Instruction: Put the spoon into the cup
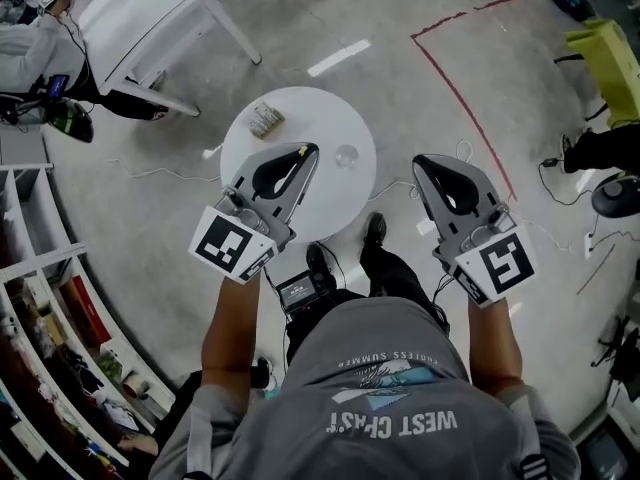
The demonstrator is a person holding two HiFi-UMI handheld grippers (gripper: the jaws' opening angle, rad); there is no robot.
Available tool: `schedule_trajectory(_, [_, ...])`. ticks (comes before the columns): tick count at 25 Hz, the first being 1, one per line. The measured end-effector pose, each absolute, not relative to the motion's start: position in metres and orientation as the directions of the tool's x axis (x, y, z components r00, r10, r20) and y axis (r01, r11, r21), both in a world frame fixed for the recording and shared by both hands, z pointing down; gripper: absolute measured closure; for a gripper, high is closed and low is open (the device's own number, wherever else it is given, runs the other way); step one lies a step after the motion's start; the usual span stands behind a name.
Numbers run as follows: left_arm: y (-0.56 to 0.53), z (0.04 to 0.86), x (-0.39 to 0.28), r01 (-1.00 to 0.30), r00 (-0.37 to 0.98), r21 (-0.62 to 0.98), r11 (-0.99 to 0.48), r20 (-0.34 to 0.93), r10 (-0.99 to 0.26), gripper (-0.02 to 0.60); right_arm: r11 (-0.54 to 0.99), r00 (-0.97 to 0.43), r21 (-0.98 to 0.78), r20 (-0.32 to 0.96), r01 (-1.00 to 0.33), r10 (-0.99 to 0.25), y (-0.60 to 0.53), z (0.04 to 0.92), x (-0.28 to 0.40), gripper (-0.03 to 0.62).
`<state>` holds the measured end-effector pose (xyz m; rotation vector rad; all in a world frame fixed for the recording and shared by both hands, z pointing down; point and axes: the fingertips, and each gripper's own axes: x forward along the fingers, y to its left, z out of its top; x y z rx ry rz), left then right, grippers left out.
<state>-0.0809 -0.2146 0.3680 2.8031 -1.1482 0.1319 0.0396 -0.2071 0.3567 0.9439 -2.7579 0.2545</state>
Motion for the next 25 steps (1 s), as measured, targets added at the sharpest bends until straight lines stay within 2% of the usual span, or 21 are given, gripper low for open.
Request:
schedule_trajectory(8, [-0.226,0.4,-0.068,-0.693,0.72,0.104,-0.713,0.153,-0.677,0.581,0.778,-0.771,-0.127,0.302,-0.615,-0.56,-0.213,0.382,0.042,0.592])
schedule_trajectory(25, [-0.259,0.475,-0.053,-0.703,0.708,0.206,-0.681,0.109,-0.698,0.58,0.763,-0.769,-0.197,0.361,-0.616,-0.528,-0.22,0.431,0.065,0.592])
